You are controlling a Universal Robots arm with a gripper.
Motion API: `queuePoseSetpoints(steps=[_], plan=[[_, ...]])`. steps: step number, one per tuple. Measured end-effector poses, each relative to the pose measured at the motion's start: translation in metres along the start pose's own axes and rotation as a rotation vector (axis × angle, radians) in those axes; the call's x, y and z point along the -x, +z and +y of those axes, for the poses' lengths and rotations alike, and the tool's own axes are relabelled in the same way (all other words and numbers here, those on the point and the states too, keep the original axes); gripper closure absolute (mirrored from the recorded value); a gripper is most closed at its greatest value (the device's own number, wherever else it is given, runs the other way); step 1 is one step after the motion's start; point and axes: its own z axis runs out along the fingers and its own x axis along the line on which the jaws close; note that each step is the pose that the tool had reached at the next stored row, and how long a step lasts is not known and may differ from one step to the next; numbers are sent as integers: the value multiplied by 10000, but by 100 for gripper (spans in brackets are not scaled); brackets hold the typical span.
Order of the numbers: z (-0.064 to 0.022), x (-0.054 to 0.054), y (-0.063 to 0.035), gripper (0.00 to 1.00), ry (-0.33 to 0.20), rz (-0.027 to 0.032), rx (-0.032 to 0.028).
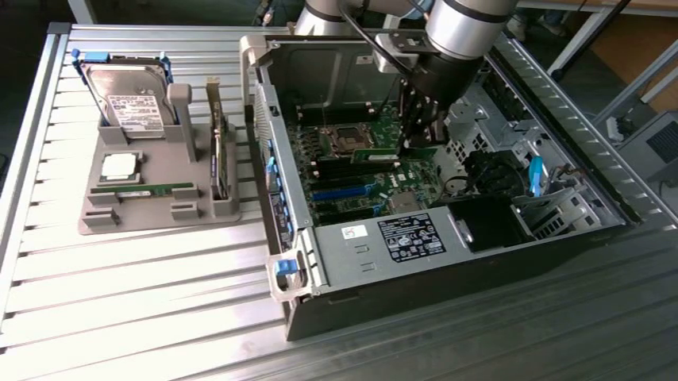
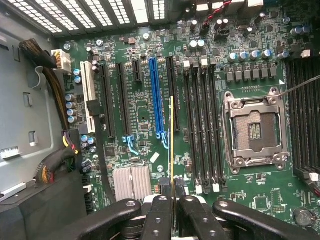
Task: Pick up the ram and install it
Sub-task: 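Insert the ram into the slot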
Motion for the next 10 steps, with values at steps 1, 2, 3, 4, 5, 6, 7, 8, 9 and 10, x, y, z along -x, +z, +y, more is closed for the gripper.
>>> queuePoseSetpoints(steps=[1, 2, 3, 4, 5, 6, 7, 8, 9, 10], plan=[[0, 0, 2, 89, 0, 0, 0], [0, 0, 7, 89, 0, 0, 0], [0, 0, 10, 89, 0, 0, 0], [0, 0, 12, 89, 0, 0, 0], [0, 1, 15, 89, 0, 0, 0], [-1, 1, 27, 89, 0, -4, 0], [-1, 2, 43, 89, 0, -1, 0], [-1, 2, 54, 89, 1, -1, 0], [-1, 2, 61, 89, 1, -1, -1], [5, 3, 71, 89, 2, 0, 1]])
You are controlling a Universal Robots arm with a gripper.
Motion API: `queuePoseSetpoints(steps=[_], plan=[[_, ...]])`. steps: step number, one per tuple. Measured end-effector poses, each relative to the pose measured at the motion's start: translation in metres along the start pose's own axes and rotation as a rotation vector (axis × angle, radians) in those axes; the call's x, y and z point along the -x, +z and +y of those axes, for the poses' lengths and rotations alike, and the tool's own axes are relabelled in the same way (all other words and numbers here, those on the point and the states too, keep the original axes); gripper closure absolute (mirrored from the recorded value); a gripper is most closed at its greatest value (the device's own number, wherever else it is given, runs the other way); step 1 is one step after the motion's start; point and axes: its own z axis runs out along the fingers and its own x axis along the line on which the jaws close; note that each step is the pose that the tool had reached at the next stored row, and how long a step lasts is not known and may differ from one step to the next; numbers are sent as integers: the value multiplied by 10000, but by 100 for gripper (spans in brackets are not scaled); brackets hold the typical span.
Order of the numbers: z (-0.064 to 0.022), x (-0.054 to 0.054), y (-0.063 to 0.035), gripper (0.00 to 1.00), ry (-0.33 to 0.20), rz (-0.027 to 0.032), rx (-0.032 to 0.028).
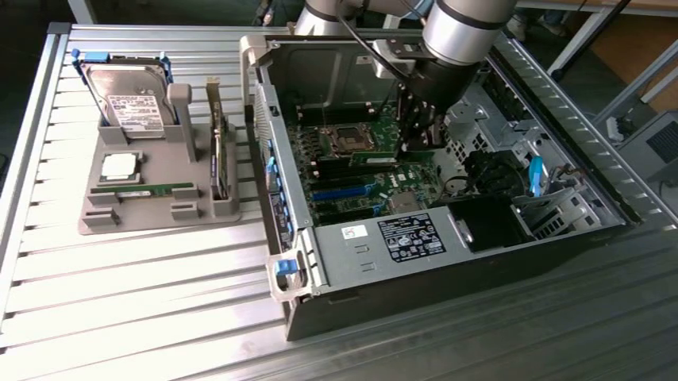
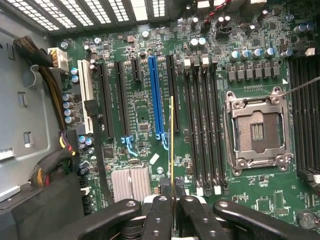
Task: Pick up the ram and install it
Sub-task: 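Insert the ram into the slot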
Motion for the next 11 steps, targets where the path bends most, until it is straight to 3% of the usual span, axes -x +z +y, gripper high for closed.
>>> queuePoseSetpoints(steps=[4, 5, 11], plan=[[41, 46, 20, 89, -78, 1, -4], [63, 98, 27, 89, -218, 12, -10], [181, 163, 81, 89, -842, 30, -33]])
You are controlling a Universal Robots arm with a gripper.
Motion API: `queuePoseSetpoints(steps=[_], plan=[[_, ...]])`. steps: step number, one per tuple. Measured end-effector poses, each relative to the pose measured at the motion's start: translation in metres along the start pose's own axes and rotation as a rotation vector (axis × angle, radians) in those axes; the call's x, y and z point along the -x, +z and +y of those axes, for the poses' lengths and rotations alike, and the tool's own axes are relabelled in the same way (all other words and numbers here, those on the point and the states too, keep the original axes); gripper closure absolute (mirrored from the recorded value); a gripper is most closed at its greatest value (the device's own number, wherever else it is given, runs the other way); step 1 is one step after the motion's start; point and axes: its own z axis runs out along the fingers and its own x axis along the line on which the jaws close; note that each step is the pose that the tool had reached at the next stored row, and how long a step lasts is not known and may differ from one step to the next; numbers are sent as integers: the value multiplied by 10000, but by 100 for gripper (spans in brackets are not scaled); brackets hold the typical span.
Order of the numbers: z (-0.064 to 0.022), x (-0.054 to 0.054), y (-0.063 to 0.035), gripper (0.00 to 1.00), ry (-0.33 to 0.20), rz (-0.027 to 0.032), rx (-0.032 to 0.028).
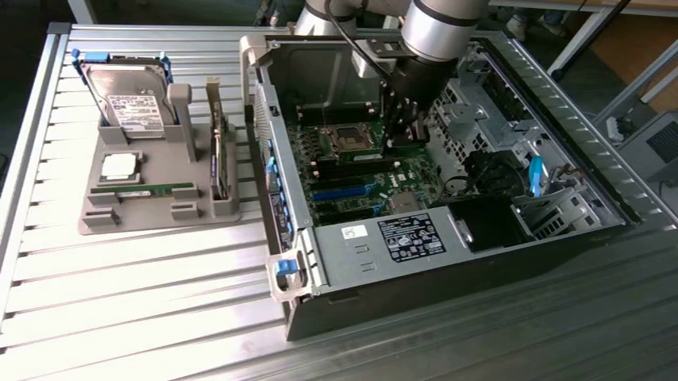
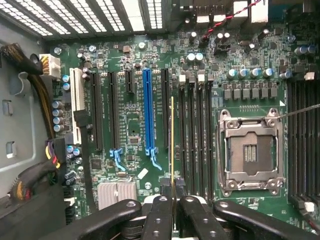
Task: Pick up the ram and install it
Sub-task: 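Insert the ram into the slot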
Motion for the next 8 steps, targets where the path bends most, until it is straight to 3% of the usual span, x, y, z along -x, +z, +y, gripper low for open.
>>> queuePoseSetpoints(steps=[3, 8], plan=[[91, 55, 43, 89, -59, 0, -3], [119, 58, 140, 89, -47, 2, -2]])
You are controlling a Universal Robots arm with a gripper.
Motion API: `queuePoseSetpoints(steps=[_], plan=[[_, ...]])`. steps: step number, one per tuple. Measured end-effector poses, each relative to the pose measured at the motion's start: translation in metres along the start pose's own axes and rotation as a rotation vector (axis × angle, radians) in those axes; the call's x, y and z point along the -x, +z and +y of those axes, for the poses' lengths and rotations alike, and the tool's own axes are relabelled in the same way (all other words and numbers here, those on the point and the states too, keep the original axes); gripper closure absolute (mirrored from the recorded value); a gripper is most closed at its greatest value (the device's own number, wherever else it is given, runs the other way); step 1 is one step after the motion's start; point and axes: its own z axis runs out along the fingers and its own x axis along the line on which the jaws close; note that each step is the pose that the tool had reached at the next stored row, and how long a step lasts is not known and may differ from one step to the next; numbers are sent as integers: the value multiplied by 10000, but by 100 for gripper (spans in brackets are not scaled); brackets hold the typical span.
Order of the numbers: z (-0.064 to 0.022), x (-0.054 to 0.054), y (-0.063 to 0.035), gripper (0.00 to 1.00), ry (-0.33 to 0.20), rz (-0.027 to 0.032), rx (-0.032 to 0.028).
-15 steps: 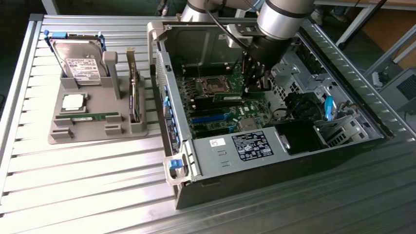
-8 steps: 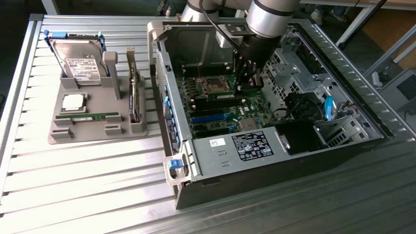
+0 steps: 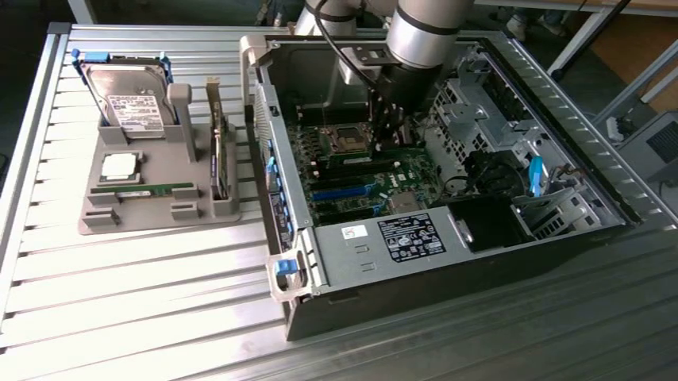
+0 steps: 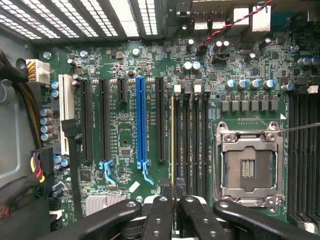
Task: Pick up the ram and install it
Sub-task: 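Insert the ram into the slot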
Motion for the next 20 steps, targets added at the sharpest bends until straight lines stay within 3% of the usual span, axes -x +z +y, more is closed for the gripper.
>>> queuePoseSetpoints(steps=[16, 20], plan=[[50, 117, 245, 89, 0, 0, 0], [51, 114, 253, 89, 2, -1, 0]])
